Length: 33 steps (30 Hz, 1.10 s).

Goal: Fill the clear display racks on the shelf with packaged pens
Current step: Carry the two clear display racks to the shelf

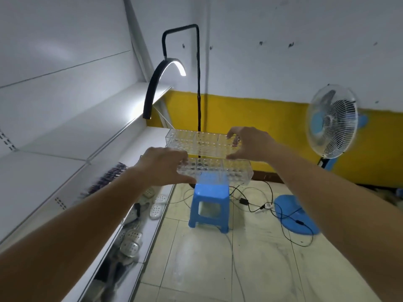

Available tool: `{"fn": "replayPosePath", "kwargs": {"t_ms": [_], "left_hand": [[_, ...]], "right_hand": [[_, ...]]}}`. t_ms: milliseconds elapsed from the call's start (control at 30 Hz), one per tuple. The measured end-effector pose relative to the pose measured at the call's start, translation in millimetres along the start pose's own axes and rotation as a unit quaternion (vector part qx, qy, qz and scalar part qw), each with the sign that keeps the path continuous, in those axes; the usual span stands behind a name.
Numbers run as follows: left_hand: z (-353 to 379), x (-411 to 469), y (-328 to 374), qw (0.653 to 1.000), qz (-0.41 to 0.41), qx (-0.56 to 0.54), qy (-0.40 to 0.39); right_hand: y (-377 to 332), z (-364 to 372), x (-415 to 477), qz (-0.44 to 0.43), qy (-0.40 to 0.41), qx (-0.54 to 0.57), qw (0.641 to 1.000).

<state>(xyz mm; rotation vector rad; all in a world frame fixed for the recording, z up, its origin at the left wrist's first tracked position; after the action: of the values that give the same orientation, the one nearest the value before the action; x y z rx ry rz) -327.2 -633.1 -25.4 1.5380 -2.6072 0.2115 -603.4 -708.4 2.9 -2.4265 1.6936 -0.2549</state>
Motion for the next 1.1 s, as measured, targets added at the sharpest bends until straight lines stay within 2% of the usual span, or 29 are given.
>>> {"fn": "replayPosePath", "kwargs": {"t_ms": [433, 900, 1100], "left_hand": [[40.2, 113.2, 5.6, 0.999, 0.041, -0.007, 0.023], [91.7, 211.4, -58.6, 0.997, 0.063, -0.040, 0.015], [101.3, 249.7, -68.2, 0.996, 0.071, -0.044, -0.013]], "right_hand": [[98.0, 2.2, 53.3, 0.020, -0.007, 0.030, 0.999], [125.5, 27.8, 155.7, 0.070, -0.012, 0.012, 0.997], [144.8, 33.2, 180.1, 0.099, -0.003, 0.030, 0.995]]}}
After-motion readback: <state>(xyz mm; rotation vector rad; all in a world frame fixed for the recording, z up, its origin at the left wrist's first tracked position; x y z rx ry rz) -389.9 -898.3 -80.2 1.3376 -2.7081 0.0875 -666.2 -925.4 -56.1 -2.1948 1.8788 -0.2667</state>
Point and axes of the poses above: each hand's wrist, its own x-axis towards the middle knuckle, its own z-axis out of the palm, y = z × x, the point moved 2 cm from there along x, towards the middle knuckle, and after that the axes turned 5 degrees about z, right-handed, at the moved point
